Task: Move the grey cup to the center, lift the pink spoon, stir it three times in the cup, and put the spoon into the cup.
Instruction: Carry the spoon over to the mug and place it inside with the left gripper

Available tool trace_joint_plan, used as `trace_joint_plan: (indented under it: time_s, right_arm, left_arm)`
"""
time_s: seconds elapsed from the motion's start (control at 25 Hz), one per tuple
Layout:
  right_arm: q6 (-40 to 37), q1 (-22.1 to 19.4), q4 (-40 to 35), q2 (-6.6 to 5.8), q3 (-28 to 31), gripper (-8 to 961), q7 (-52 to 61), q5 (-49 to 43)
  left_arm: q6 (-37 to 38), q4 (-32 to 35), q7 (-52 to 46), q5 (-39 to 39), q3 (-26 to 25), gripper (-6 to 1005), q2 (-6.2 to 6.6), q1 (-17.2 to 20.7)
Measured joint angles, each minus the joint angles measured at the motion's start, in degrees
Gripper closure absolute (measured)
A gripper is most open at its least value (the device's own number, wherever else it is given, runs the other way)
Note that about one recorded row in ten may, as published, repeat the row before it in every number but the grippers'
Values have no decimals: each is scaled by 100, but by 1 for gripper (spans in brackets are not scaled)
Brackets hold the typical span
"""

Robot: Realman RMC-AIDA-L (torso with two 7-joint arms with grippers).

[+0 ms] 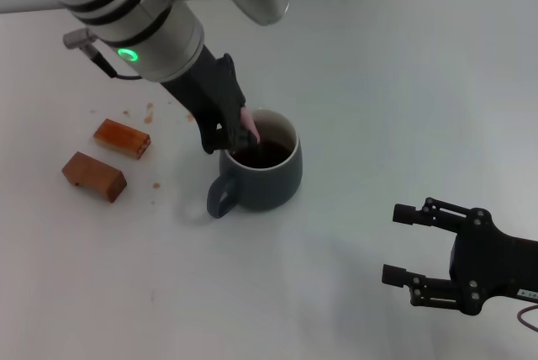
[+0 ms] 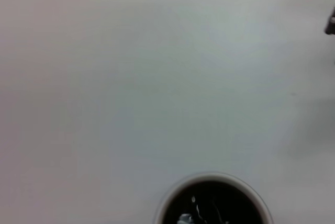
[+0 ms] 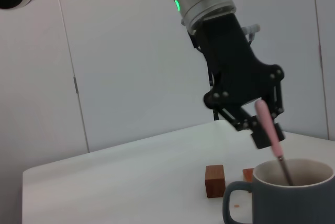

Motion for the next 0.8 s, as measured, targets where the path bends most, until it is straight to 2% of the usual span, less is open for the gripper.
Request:
trace_joint_plan:
  time_s: [0.32,0.56,0.8]
  right_arm:
    - [35,11,0,0,0,158,0,0]
    - [35,38,2,7,0,158,0,0]
    - [26,55,17,10,0,158,0,2]
  left_arm:
    - [44,47,-15,106,-35,875,23,93]
    - [-287,23,82,386,-122,864,27,72]
    - [-235,89,-46,3,-52,850,16,104]
